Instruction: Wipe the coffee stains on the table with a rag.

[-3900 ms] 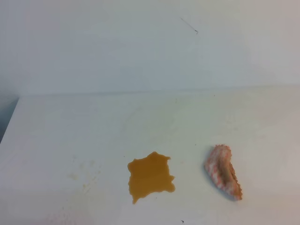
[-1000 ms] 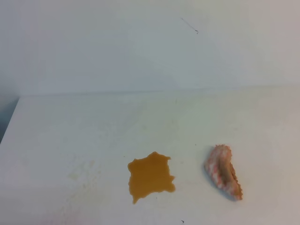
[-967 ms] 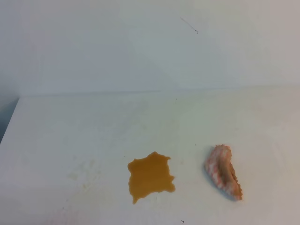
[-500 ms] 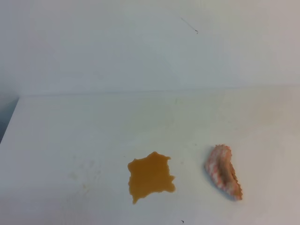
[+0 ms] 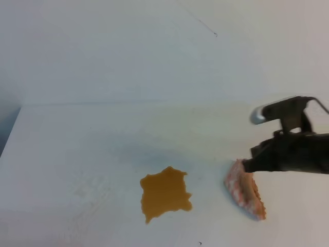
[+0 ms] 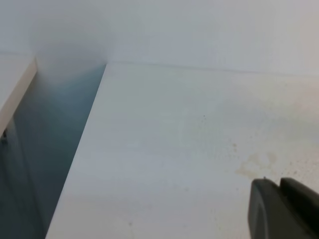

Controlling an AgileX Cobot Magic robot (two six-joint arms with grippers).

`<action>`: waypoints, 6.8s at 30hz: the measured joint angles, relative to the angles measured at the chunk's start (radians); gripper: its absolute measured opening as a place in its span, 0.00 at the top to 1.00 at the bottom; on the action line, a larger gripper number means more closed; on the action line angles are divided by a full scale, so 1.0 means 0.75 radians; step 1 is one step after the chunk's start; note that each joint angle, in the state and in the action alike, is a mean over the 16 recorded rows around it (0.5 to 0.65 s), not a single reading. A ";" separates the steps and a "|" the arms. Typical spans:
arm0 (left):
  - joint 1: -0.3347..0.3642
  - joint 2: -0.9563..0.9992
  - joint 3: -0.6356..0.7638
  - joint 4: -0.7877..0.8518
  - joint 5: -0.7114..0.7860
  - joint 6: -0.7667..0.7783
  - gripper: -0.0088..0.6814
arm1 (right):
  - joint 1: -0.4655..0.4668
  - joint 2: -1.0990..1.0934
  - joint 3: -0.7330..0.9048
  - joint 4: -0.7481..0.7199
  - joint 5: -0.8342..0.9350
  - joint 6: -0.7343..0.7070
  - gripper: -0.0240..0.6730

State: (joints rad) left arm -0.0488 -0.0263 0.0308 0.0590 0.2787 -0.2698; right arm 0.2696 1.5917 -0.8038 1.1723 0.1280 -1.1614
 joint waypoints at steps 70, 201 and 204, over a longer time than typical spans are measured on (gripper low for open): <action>0.000 0.000 0.000 0.000 0.000 0.000 0.99 | 0.687 0.749 -0.599 0.352 -0.453 -0.221 0.88; 0.000 0.000 0.000 0.000 0.000 0.000 0.99 | 0.918 0.561 -0.522 0.766 -0.520 -0.601 0.89; 0.000 0.000 0.000 0.000 0.000 0.000 0.99 | 0.882 0.529 -0.512 0.769 -0.585 -0.600 0.89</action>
State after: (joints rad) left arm -0.0488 -0.0263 0.0308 0.0590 0.2787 -0.2698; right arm 0.9313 1.9884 -1.1880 1.7489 -0.3104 -1.6113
